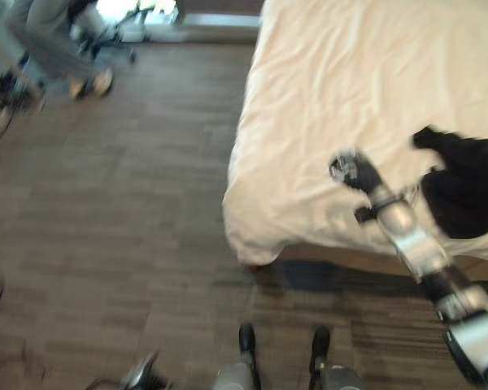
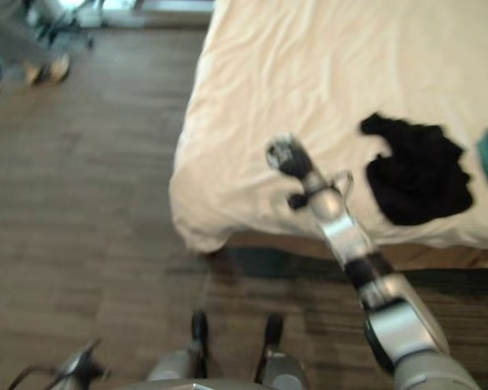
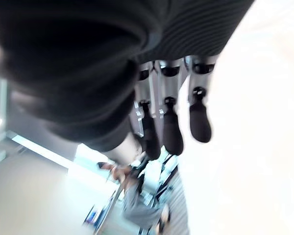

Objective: Tidy up the quilt and then pick up the clothes from the bed and put them into the laundry hamper.

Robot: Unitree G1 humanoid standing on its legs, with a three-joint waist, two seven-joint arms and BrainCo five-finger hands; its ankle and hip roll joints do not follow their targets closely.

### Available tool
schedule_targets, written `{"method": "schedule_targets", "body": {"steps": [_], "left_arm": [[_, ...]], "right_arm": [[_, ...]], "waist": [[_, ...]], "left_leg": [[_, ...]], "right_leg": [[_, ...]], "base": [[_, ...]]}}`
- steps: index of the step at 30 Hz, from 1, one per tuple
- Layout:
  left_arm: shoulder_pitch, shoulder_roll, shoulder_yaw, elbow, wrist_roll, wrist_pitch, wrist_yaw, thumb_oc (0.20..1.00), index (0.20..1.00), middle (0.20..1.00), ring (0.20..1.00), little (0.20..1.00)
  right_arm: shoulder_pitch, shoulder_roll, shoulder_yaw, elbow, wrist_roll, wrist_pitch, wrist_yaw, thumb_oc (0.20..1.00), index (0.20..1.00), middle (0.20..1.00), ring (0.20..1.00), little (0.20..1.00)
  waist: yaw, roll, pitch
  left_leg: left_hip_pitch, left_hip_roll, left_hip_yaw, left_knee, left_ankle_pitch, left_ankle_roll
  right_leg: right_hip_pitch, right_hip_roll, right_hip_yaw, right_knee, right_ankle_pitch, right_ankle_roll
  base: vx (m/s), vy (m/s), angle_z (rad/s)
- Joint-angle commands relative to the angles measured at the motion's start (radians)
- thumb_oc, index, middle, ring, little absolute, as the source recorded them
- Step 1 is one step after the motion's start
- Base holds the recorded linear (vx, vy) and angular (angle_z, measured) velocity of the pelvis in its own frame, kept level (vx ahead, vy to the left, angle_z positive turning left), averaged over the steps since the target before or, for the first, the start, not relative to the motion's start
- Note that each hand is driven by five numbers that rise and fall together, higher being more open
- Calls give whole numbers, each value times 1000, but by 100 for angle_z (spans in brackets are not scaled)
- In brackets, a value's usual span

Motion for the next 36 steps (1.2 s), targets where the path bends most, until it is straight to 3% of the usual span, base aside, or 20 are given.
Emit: {"method": "schedule_targets", "body": {"steps": [1,2,3,5,8,9,12,14,19,22,26,27,30,31,32,33,35,36], "left_arm": [[-126,72,-11,1,-56,-21,57,1000,1000,1000,1000,1000],[-192,47,-90,-35,-56,-26,56,1000,1000,1000,1000,1000],[-194,47,-90,-35,-56,-26,56,1000,1000,1000,1000,1000],[-270,18,-182,-64,-18,-24,70,1000,1000,1000,1000,1000],[-290,4,-198,-86,-28,-25,79,1000,1000,1000,1000,1000],[-286,-5,-191,-111,-57,-30,84,1000,1000,1000,1000,1000],[-282,-12,-184,-110,-65,-30,87,1000,1000,1000,1000,1000],[-244,-33,-190,-76,-30,-28,77,1000,1000,1000,1000,1000],[-189,-50,-171,14,49,-7,25,1000,1000,1000,1000,1000],[-135,-42,-118,15,68,1,8,1000,1000,1000,1000,1000],[-92,-61,-69,18,73,13,9,1000,1000,1000,1000,1000],[-80,-76,-58,22,76,20,19,1000,1000,1000,1000,1000],[-93,-78,-58,20,65,25,28,1000,1000,1000,1000,1000],[-119,-73,-71,23,55,33,28,1000,1000,1000,1000,1000],[-139,-68,-80,35,57,40,35,1000,1000,1000,1000,1000],[-140,-68,-80,35,57,40,35,1000,1000,1000,1000,1000],[-163,-66,-105,24,81,44,34,1000,1000,1000,1000,1000],[-175,-66,-115,15,92,44,30,1000,1000,1000,1000,1000]], "right_arm": [[-100,-7,4,37,76,-17,-59,200,200,200,200,200],[-172,10,17,157,91,3,-85,200,200,200,200,200],[-173,10,18,158,91,2,-85,200,200,200,200,200],[-192,98,50,255,80,21,-95,200,200,200,200,200],[-182,150,83,285,39,30,-92,200,200,200,200,200],[-120,211,119,276,-8,42,-73,200,200,200,200,200],[-80,242,138,271,-29,44,-57,200,200,200,200,200],[101,326,223,271,-82,45,45,200,200,200,200,200],[325,306,234,63,41,17,150,200,200,200,200,200],[417,206,140,-189,127,-17,169,200,200,200,200,200],[481,151,10,-330,118,-47,122,200,200,200,200,200],[470,155,-53,-305,92,-52,65,200,200,200,200,200],[413,168,-75,-229,65,-41,10,200,200,200,200,200],[357,165,-87,-165,28,-21,-38,200,200,200,200,200],[331,155,-90,-146,12,-16,-56,200,200,200,200,200],[330,155,-90,-146,12,-16,-56,200,200,200,200,200],[332,139,-100,-89,-29,2,-86,200,200,200,200,200],[354,129,-105,-58,-49,11,-98,200,200,200,200,200]], "waist": [[49,-40,149],[70,-20,170],[69,-20,168],[78,3,192],[82,12,207],[79,17,223],[76,17,219],[65,15,206],[20,-5,149],[-28,-22,113],[-61,-34,86],[-74,-36,82],[-67,-39,104],[-66,-34,126],[-70,-35,152],[-69,-36,152],[-71,-37,179],[-79,-30,184]], "left_leg": [[50,63,19,17,-80,-97],[2,67,0,10,-61,-107],[-3,67,-2,9,-58,-107],[-56,70,-11,3,-47,-109],[-87,69,-13,8,-40,-107],[-85,65,-19,15,-42,-100],[-83,63,-19,14,-42,-97],[-42,45,-15,7,-62,-87],[48,9,10,7,-108,-73],[104,-13,29,11,-141,-58],[169,-36,62,7,-173,-32],[201,-44,91,0,-193,-16],[215,-36,146,1,-204,-9],[213,-21,181,6,-206,-10],[202,-17,197,29,-211,-9],[201,-17,198,31,-212,-9],[144,-24,225,112,-239,-10],[136,-20,223,136,-266,-19]], "right_leg": [[7,-98,75,82,-153,88],[-30,-102,49,94,-155,89],[-33,-102,47,92,-152,89],[-87,-103,30,117,-163,89],[-128,-109,32,149,-170,86],[-147,-117,40,191,-181,84],[-150,-120,42,192,-178,85],[-103,-130,51,164,-176,89],[0,-151,57,108,-161,99],[43,-166,67,107,-158,110],[57,-182,93,129,-148,125],[44,-194,105,161,-128,138],[-23,-218,89,231,-85,152],[-79,-221,37,290,-90,156],[-120,-199,35,330,-101,156],[-123,-199,37,332,-102,155],[-128,-198,-28,275,-114,140],[-113,-179,-17,259,-150,131]], "base": [[-141,-63,39],[-78,-47,26],[-93,-49,25],[-74,2,39],[-85,22,20],[0,0,0],[13,52,6],[45,94,7],[107,133,-1],[126,143,-1],[104,164,-19],[63,203,-39],[-29,104,-76],[-86,2,-77],[-81,1,-61],[-48,29,-57],[44,-28,-47],[89,-67,-35]]}}
